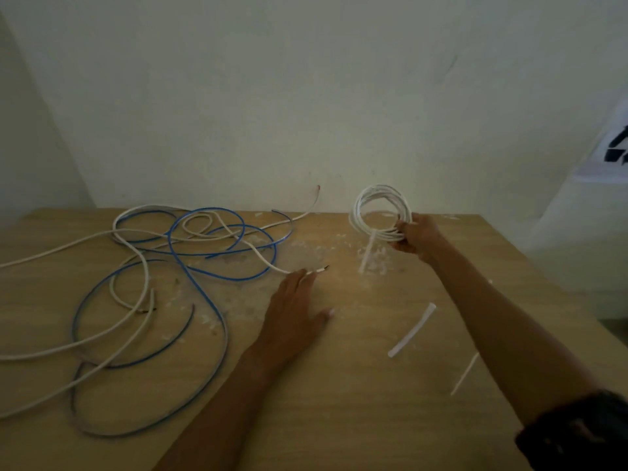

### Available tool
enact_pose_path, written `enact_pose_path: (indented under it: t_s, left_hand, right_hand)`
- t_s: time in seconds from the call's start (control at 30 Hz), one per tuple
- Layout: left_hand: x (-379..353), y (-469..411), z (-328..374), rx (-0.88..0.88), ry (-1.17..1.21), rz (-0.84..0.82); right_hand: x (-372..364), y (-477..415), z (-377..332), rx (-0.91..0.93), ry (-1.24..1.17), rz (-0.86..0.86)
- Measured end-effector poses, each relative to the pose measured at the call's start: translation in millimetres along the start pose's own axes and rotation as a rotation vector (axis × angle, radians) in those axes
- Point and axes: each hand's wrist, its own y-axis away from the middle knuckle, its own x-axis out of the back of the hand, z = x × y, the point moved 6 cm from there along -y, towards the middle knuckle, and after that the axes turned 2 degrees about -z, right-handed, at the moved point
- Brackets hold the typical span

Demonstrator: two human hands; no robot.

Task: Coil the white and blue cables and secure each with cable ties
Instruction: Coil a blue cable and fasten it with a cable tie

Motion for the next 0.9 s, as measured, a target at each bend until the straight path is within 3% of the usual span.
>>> enact_pose_path:
  t_s: [0.1,0.2,0.3,0.4,0.5,0.6,0.67,0.77,0.9]
  left_hand:
    - [0,-1,-10,0.053,-0.094,-0.012]
    - [-1,-1,-12,0.056,-0.108,-0.055]
    - [-1,0,-8,0.02,-0.161,-0.068]
    - [1,0,-9,0.064,-0.144,-0.082]
    - [2,0,-15,0.112,-0.221,-0.079]
    - [-1,0,-18,0.145,-0.273,-0.083]
    - [-2,-2,-15,0.115,-0.24,-0.074]
    - [1,-5,-8,0.027,-0.132,-0.064]
    - [-1,7,-12,-0.112,-0.05,-0.109]
  right_hand:
    - [24,-36,11,-0.022,0.237,0.12]
    - [24,-32,14,0.116,0.52,0.21]
    - [-3,-20,16,0.334,0.691,0.066]
    - [-17,-25,37,0.296,0.929,-0.078]
    - [-15,-35,51,0.24,0.99,-0.103]
    - [-18,-23,42,0.219,0.99,0.05]
    - [-41,11,17,0.409,0.863,0.127]
    - [-106,73,-4,0.629,0.707,-0.146]
    - [-185,126,-1,0.553,0.705,-0.445]
